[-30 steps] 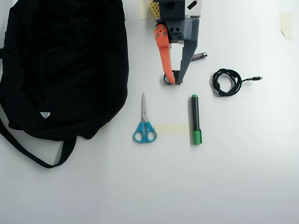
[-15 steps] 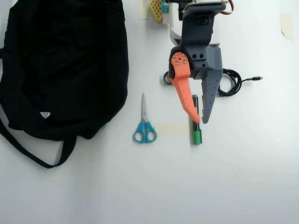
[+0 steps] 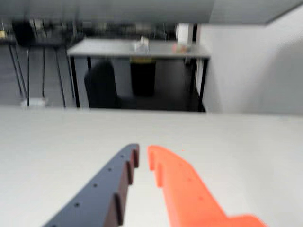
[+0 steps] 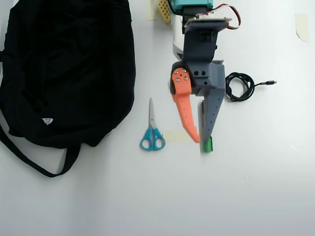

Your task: Put the green marker into the black bag

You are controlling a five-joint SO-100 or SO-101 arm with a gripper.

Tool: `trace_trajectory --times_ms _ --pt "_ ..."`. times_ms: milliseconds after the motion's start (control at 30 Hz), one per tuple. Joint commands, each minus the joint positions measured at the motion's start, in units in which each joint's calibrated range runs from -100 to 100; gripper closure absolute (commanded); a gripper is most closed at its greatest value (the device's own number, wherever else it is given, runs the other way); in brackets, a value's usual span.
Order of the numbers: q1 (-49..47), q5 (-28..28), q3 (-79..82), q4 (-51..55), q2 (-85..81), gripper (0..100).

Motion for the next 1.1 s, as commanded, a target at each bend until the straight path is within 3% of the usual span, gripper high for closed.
trace_trajectory --times_ms 0,1067 --pt "-0.2 0.3 1.3 0.3 -1.9 97" --pt "-4.1 -0.3 -0.3 61.7 -12.2 98"
